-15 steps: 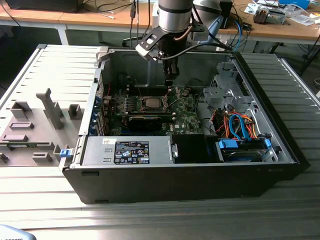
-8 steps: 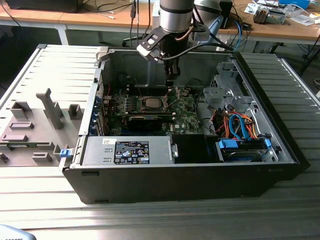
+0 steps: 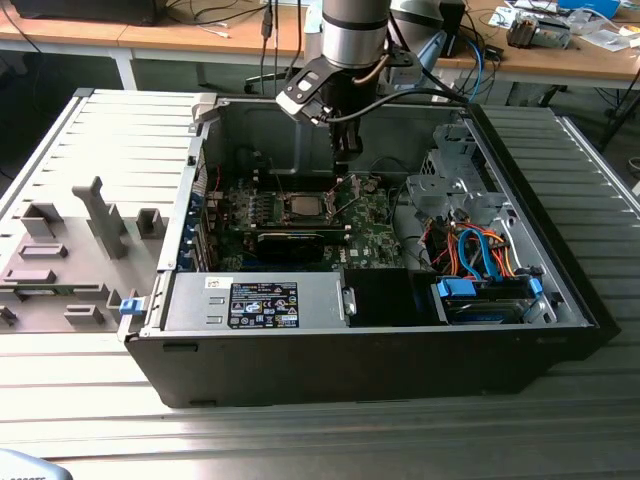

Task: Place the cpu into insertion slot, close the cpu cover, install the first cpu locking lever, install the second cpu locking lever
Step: 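Close the cpu cover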

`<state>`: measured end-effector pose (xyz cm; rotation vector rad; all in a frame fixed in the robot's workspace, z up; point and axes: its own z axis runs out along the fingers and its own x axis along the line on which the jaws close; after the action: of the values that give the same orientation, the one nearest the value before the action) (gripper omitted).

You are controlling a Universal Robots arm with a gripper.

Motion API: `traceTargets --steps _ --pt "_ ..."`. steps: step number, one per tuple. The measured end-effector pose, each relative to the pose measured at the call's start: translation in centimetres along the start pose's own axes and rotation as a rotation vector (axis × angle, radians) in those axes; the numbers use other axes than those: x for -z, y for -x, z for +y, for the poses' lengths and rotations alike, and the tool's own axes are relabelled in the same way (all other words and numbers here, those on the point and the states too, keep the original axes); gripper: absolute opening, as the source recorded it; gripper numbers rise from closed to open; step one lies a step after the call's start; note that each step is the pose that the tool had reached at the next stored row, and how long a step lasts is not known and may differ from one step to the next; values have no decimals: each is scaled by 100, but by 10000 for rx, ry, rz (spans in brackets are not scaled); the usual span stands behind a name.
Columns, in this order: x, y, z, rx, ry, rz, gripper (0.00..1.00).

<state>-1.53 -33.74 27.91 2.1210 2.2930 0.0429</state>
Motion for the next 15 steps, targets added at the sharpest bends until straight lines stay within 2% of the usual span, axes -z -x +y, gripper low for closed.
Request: traceTargets --steps 15 --pt "-19 15 186 0 1 2 11"
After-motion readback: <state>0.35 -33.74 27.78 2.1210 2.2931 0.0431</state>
